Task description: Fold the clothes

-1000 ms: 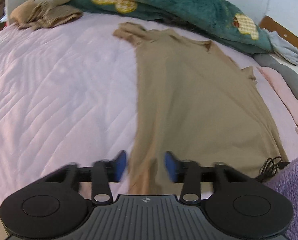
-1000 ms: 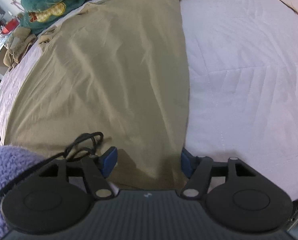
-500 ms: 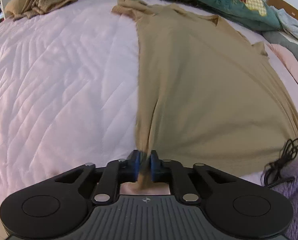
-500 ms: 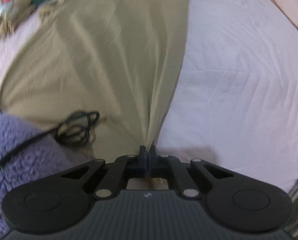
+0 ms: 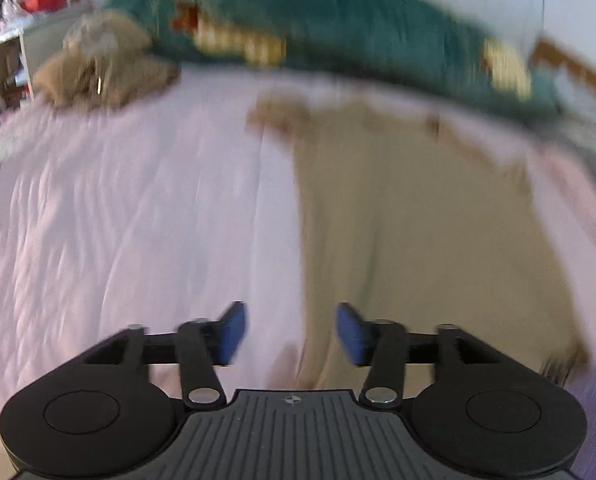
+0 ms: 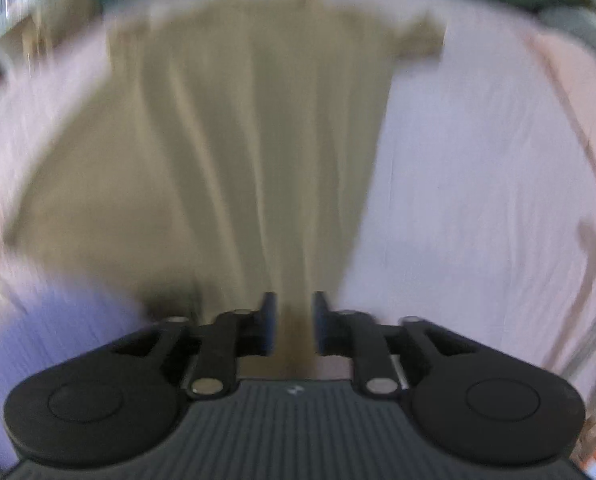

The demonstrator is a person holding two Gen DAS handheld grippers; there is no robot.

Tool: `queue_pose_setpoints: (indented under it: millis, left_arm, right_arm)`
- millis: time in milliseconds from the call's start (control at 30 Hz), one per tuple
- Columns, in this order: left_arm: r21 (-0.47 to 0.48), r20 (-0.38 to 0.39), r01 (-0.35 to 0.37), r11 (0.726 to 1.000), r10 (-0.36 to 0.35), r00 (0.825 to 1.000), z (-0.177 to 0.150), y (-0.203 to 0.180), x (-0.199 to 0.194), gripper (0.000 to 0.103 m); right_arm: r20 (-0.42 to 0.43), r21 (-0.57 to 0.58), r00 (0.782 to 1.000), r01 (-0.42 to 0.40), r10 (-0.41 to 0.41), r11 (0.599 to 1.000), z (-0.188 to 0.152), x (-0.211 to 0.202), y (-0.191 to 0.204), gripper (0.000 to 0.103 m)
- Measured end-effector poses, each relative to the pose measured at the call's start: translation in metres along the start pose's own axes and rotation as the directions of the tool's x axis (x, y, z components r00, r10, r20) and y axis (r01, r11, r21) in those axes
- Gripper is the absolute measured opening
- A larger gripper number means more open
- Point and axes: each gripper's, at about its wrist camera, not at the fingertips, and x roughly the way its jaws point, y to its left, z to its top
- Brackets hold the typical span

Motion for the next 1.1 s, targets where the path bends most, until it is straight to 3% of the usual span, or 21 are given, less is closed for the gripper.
queue_pose_setpoints:
  millis: [33,133,233,467,500,567,633,700,767,1033,1067,1100]
  left_arm:
    - [-0.007,0.048,0.009,1.000,-0.008,0.999,0.018,-0.005,0.006,0.068]
    - [-0.033,0.146,0.024,0.999,-0.018,0.989,0.062,-0.026,0.039,0.073]
    - [-0.080,0.139,0.001,0.997,0.010,0.990,0.085,-0.038,0.100,0.073]
    - [-0.138,-0.014,-0.130,0.982,0.130,0.991,0.075,-0.043,0.229,0.074]
    - [-0.090,0.025,-0.152,0.984,0.154,0.988,0.070,-0.047,0.231,0.075]
    - [-0.006,0.086,-0.186,0.982,0.186,0.979,0.060,-0.057,0.234,0.093]
    - [0.068,0.128,-0.211,0.975,0.201,0.971,0.050,-0.067,0.239,0.097]
    - [0.029,0.127,-0.151,0.988,0.146,0.981,0.052,-0.058,0.237,0.103]
    - [-0.013,0.151,-0.111,0.994,0.112,0.982,0.050,-0.049,0.234,0.103]
    - [0.021,0.147,-0.145,0.989,0.141,0.979,0.048,-0.058,0.241,0.103]
    - [0.016,0.150,-0.142,0.990,0.138,0.979,0.048,-0.056,0.241,0.103]
    - [0.016,0.151,-0.141,0.990,0.137,0.979,0.048,-0.056,0.240,0.103]
  right_arm:
    - [0.073,0.033,0.997,-0.027,0.025,0.999,0.016,-0.004,0.003,0.051]
    - [0.233,0.082,0.966,-0.132,0.110,0.988,0.065,-0.001,0.014,0.057]
    - [0.288,0.069,0.942,-0.201,0.174,0.977,0.122,0.032,0.037,0.058]
    - [0.215,-0.055,0.958,-0.182,0.190,0.982,0.233,0.142,0.103,0.058]
    - [0.205,-0.078,0.960,-0.180,0.193,0.981,0.247,0.157,0.115,0.058]
    - [0.190,-0.134,0.963,-0.167,0.190,0.977,0.274,0.185,0.144,0.058]
    - [0.181,-0.199,0.964,-0.157,0.194,0.967,0.293,0.210,0.169,0.058]
    - [0.163,-0.245,0.969,-0.142,0.186,0.959,0.312,0.234,0.188,0.058]
    - [0.128,-0.281,0.977,-0.131,0.173,0.951,0.331,0.263,0.207,0.058]
    - [0.054,-0.357,0.991,-0.099,0.126,0.929,0.356,0.319,0.242,0.057]
    - [0.049,-0.365,0.991,-0.096,0.122,0.926,0.357,0.324,0.245,0.055]
    - [0.043,-0.374,0.992,-0.092,0.117,0.923,0.358,0.328,0.249,0.044]
